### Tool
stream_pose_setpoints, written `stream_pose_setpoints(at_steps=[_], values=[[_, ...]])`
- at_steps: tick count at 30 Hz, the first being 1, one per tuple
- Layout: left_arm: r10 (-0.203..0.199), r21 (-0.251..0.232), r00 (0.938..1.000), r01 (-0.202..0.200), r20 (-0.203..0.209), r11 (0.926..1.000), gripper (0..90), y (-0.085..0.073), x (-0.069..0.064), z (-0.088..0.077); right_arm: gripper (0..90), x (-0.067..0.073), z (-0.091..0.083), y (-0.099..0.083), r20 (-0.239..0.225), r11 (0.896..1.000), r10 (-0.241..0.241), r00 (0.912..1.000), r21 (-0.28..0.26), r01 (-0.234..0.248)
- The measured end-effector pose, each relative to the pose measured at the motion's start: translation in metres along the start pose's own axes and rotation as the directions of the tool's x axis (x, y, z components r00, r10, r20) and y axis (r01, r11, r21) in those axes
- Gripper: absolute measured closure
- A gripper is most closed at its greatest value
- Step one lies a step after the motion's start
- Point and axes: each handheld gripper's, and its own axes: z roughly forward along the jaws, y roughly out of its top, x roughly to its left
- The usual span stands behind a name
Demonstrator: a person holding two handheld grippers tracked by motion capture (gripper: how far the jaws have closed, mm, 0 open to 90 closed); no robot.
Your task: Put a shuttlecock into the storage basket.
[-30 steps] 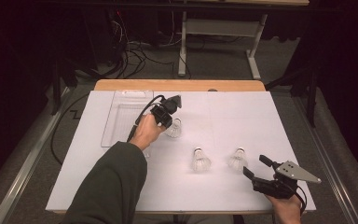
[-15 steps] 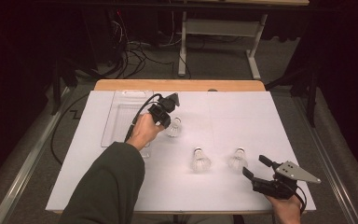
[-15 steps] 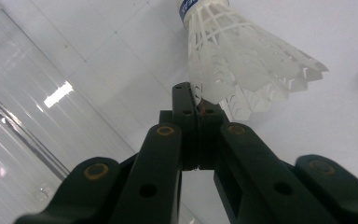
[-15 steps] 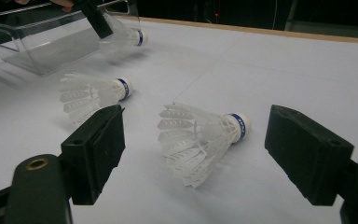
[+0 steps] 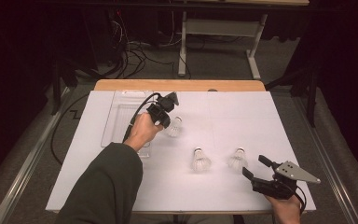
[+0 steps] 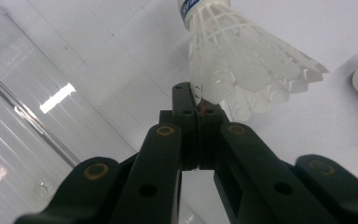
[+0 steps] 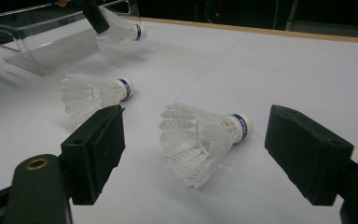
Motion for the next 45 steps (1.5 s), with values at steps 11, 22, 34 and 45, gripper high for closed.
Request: stream_pose_setpoints(at_steps=[11,22,34,45], values=[[0.009,-0.028,0.9999,-0.009,-0.007,0.9996,89.7,-0.008,0.001,-0.013,20.7,0.0,0.0,0.0,-0.001,1.0,0.003,1.0,0.001,-0.003],[0.012,-0.055,0.9999,-0.012,0.002,0.9984,89.7,-0.015,0.001,-0.026,20.7,0.0,0.0,0.0,-0.007,1.0,0.007,1.0,-0.001,-0.007],[0.002,-0.081,0.9999,-0.001,0.016,0.9967,89.7,-0.021,0.004,-0.037,20.7,0.001,0.001,0.0,-0.008,1.0,0.009,0.9999,-0.002,-0.009],[-0.004,-0.093,0.9999,0.005,0.012,0.9957,89.7,-0.029,0.01,-0.048,20.7,0.001,0.0,0.0,-0.009,1.0,0.007,0.9999,-0.003,-0.007]])
